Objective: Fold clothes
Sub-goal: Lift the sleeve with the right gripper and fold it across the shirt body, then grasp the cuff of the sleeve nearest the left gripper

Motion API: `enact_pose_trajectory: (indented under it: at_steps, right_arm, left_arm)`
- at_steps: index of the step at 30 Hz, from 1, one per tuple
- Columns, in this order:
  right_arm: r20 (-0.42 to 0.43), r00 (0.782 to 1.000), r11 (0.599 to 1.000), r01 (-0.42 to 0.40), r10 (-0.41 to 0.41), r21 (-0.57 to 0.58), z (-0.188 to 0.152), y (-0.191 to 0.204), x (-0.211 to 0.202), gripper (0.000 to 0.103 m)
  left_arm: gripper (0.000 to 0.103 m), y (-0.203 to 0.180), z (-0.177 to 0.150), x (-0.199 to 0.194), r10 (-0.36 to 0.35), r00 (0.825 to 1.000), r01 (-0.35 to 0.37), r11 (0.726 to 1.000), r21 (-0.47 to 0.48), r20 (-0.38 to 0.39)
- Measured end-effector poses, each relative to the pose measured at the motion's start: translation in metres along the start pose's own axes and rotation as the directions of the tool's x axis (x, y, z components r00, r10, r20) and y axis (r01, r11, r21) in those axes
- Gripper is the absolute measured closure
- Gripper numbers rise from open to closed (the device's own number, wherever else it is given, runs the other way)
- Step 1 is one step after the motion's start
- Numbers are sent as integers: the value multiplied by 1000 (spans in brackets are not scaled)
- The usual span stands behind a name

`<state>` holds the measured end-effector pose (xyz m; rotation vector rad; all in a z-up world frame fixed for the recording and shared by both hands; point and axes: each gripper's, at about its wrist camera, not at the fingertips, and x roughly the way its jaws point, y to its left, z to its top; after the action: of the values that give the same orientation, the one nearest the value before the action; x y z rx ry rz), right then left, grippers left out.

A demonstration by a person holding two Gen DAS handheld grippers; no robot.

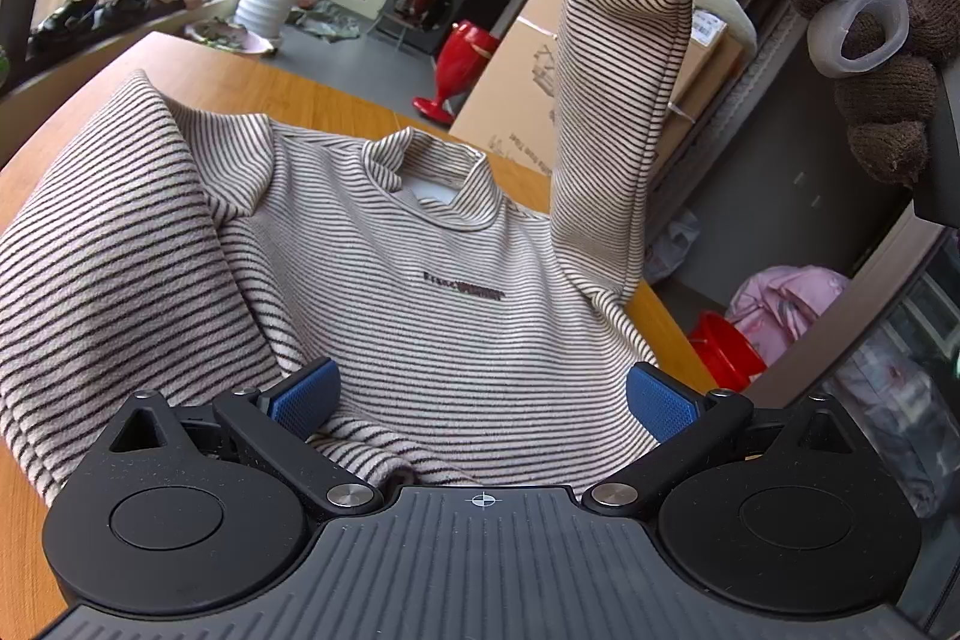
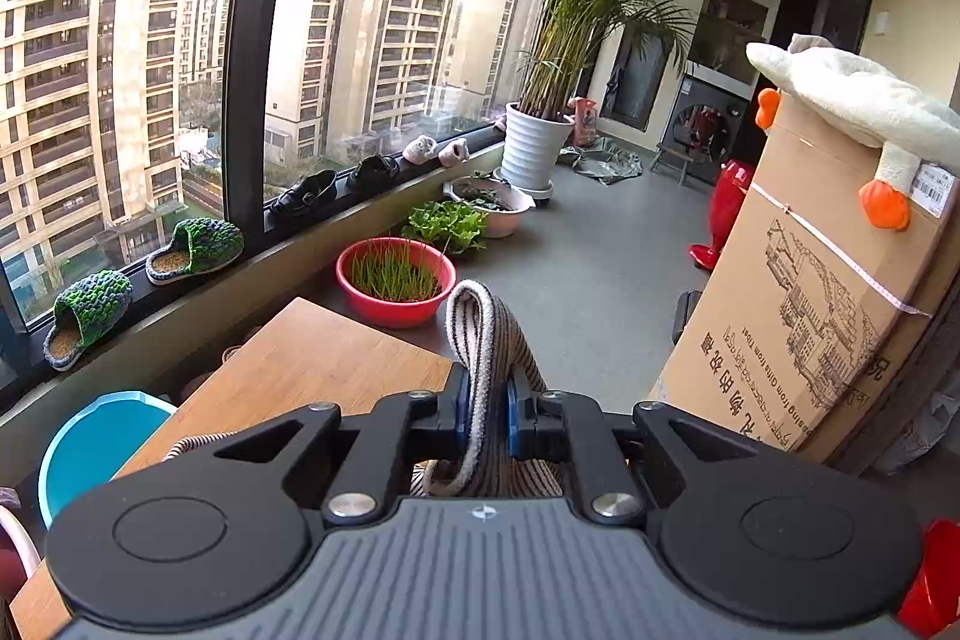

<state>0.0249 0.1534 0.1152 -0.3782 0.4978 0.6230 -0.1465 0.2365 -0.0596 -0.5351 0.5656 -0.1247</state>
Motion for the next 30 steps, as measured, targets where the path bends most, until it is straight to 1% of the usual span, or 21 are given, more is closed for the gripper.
enact_pose_trajectory:
  at_steps: [4, 6, 8, 11, 14, 16, 18, 19, 20, 21, 22, 23, 24, 26, 27, 30]
  right_arm:
    - [6, 999, 999, -48, 48, 26, 1, 15, 4, 87]
    - [27, 997, 997, -79, 79, 26, 1, 21, 3, 83]
    - [52, 993, 994, -105, 103, 32, 1, 22, -1, 76]
    - [93, 986, 988, -143, 138, 51, -2, 13, -14, 67]
    - [110, 985, 988, -142, 135, 56, -16, -5, -23, 63]
    - [99, 987, 986, -137, 127, 98, -34, -23, -28, 62]
    - [81, 987, 976, -148, 137, 159, -58, -44, -35, 61]
    - [86, 986, 971, -157, 143, 183, -73, -53, -39, 57]
    - [92, 984, 965, -166, 150, 205, -88, -63, -44, 49]
    - [99, 983, 958, -175, 156, 228, -102, -73, -49, 45]
    - [106, 981, 951, -184, 162, 250, -117, -82, -53, 37]
    - [123, 976, 933, -211, 182, 291, -135, -93, -57, 32]
    - [142, 969, 913, -239, 202, 332, -153, -103, -61, 30]
    - [182, 954, 858, -293, 237, 422, -183, -119, -62, 26]
    - [202, 946, 830, -320, 254, 457, -196, -124, -62, 26]
    - [225, 936, 767, -350, 270, 538, -234, -132, -53, 23]
  left_arm:
    - [0, 4, 0, 0, -16, 1000, 16, 1000, -21, 4]
    - [0, 5, 0, 0, -23, 1000, 23, 999, -28, 6]
    - [0, 6, 0, 1, -25, 1000, 26, 999, -28, 8]
    - [0, 5, 0, 3, -25, 1000, 25, 999, -22, 10]
    - [0, 5, -1, 4, -26, 1000, 27, 999, -17, 12]
    - [0, 6, -1, 4, -29, 999, 30, 999, -17, 14]
    - [0, 6, -1, 6, -28, 1000, 28, 1000, -12, 11]
    - [0, 6, -1, 7, -25, 1000, 25, 1000, -5, 7]
    - [0, 4, 0, 8, -20, 1000, 20, 1000, 4, 2]
    - [0, 2, 0, 10, -10, 1000, 10, 1000, 21, -9]
    - [0, -2, 0, 12, 5, 1000, -4, 999, 43, -21]
    - [0, -6, 0, 15, 20, 999, -18, 998, 66, -33]
    - [0, -10, 0, 17, 36, 998, -32, 996, 89, -44]
    - [0, -20, -2, 23, 84, 995, -74, 985, 154, -61]
    - [0, -25, -3, 25, 111, 992, -96, 977, 189, -68]
    - [0, -44, -8, 34, 209, 975, -181, 941, 287, -72]
